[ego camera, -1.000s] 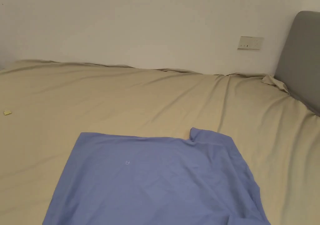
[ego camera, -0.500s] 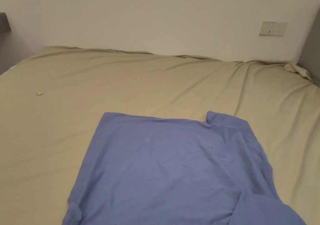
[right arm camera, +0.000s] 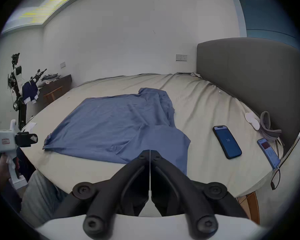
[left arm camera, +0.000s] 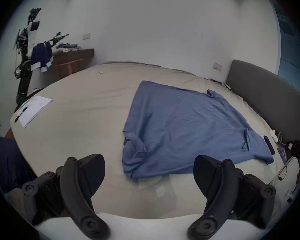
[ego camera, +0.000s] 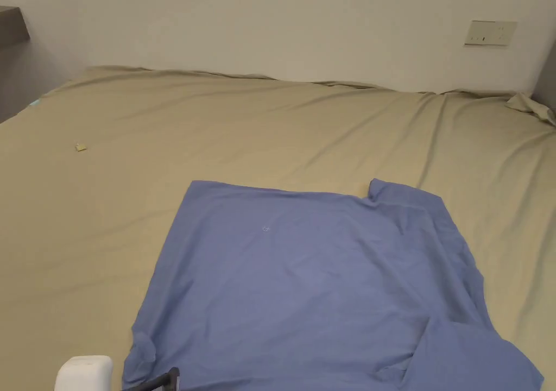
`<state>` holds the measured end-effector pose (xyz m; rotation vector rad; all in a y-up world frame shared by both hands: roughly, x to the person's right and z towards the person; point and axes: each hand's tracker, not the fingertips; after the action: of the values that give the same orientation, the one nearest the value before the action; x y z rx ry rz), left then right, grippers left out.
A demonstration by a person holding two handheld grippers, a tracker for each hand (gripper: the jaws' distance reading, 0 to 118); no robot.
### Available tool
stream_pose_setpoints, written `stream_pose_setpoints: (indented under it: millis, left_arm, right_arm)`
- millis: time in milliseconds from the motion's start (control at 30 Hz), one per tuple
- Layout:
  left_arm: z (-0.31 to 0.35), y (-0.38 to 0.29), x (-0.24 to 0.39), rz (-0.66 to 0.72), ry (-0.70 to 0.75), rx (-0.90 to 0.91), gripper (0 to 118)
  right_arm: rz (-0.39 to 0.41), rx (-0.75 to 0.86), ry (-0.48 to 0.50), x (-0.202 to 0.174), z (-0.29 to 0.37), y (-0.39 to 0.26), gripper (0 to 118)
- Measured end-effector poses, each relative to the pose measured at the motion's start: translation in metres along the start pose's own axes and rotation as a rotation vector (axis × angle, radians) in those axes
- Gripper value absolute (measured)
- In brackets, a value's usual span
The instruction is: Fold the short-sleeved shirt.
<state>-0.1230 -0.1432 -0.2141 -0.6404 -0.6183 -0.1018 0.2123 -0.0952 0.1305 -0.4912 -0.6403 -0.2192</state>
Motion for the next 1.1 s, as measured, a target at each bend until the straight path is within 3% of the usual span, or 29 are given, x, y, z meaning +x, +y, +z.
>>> stream_pose_setpoints:
  millis: [167, 233, 300, 333, 433, 467, 533, 567, 633, 667, 767, 800, 833, 867, 900, 1000, 1100]
  left_arm:
    - [-0.039, 0.004, 0.0, -0.024, 0.018, -0.076, 111]
    - [-0.049, 0.006, -0.004, 0.005, 0.002, -0.086, 111]
    - [-0.061, 0.007, -0.007, 0.024, -0.015, -0.127, 103]
    - [-0.067, 0.008, -0.008, 0.022, -0.011, -0.159, 91]
    - [-0.078, 0.01, -0.014, 0.046, -0.032, -0.218, 20]
    - [-0.078, 0.01, -0.016, 0.054, -0.035, -0.213, 11]
    - [-0.075, 0.012, -0.019, 0.067, -0.061, -0.209, 7]
    - [-0.073, 0.013, -0.019, 0.068, -0.074, -0.2, 7]
    - [-0.071, 0.014, -0.02, 0.071, -0.074, -0.203, 7]
    - [-0.069, 0.015, -0.021, 0.072, -0.077, -0.202, 7]
    - [-0.066, 0.016, -0.02, 0.07, -0.075, -0.195, 7]
    - [-0.065, 0.016, -0.02, 0.075, -0.074, -0.189, 7]
    - [-0.062, 0.019, -0.016, 0.091, -0.079, -0.189, 7]
    - [-0.061, 0.02, -0.016, 0.115, -0.081, -0.189, 7]
    - [-0.061, 0.02, -0.017, 0.147, -0.086, -0.184, 7]
    - [-0.056, 0.024, -0.018, 0.187, -0.091, -0.176, 7]
    - [-0.047, 0.031, -0.02, 0.236, -0.116, -0.143, 7]
  right_arm:
    - [0.065, -0.039, -0.022, 0.012, -0.03, 0.006, 3]
    - [0.056, -0.065, -0.043, 0.02, -0.044, 0.008, 3]
    - [0.018, -0.078, -0.048, 0.031, -0.055, 0.008, 3]
    - [-0.024, -0.08, -0.035, 0.036, -0.058, 0.009, 3]
    - [-0.072, -0.101, -0.038, 0.046, -0.067, 0.01, 3]
    - [-0.075, -0.114, -0.036, 0.05, -0.07, 0.009, 3]
    - [-0.077, -0.164, -0.014, 0.055, -0.076, 0.008, 9]
    - [-0.068, -0.205, -0.005, 0.058, -0.081, 0.006, 35]
    - [-0.066, -0.318, 0.03, 0.064, -0.094, 0.004, 103]
    - [-0.061, -0.378, 0.035, 0.065, -0.101, 0.001, 112]
    - [-0.011, -0.383, 0.048, 0.064, -0.112, -0.007, 109]
    - [0.014, -0.392, 0.033, 0.061, -0.115, -0.009, 99]
    - [0.049, -0.419, 0.049, 0.059, -0.119, -0.011, 71]
    - [0.074, -0.425, 0.058, 0.058, -0.121, -0.012, 10]
    - [0.096, -0.402, 0.033, 0.055, -0.122, -0.013, 6]
    - [0.073, -0.347, 0.046, 0.046, -0.116, -0.007, 6]
    - [0.103, -0.253, 0.022, 0.04, -0.105, 0.003, 6]
